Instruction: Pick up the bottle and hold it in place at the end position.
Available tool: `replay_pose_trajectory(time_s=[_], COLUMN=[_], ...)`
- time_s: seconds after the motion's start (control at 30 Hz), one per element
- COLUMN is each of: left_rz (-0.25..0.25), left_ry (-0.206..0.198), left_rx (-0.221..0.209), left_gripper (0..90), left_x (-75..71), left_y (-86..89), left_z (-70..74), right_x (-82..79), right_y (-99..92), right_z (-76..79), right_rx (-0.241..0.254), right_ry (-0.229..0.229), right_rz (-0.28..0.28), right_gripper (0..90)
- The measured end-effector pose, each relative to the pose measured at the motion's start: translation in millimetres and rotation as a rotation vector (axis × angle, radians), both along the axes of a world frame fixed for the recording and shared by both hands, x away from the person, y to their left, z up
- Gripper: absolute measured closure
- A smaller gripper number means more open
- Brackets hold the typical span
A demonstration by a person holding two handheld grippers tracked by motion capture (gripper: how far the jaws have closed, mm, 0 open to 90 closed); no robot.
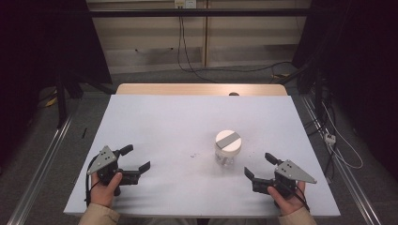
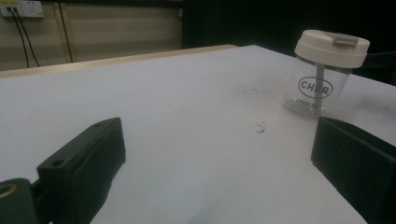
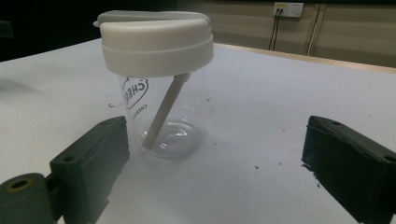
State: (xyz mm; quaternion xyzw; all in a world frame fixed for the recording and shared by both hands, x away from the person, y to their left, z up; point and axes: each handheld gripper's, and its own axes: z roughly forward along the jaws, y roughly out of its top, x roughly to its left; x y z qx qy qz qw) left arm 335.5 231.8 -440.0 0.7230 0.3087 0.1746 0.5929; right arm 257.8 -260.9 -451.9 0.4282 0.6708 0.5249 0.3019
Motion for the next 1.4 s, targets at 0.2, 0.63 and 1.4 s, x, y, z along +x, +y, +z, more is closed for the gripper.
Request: replay_pose_trajectory(time_s=[0.2,0.63,1.4], left_rz=[-0.001,-0.011,-0.007], left_ry=[-0.002,-0.021,-0.025], left_rx=[-0.005,0.0,0.013], left_gripper=[2.8,2.8,2.8], left_x=[0.2,-2.0,-4.0], left_y=[-0.2,-1.6,-1.0], left_z=[-0.4,1.1,-0.4], right_x=[2.3,14.5,35.3], right_y=[3.9,16.2,55.9], right_z=[0.2,0.5,0.1], right_rx=[-0.007,-0.026,-0.027], right_ry=[-0.004,-0.002,0.016], right_rz=[0.002,0.006,0.04], right_gripper=[6.9,7.7,8.0])
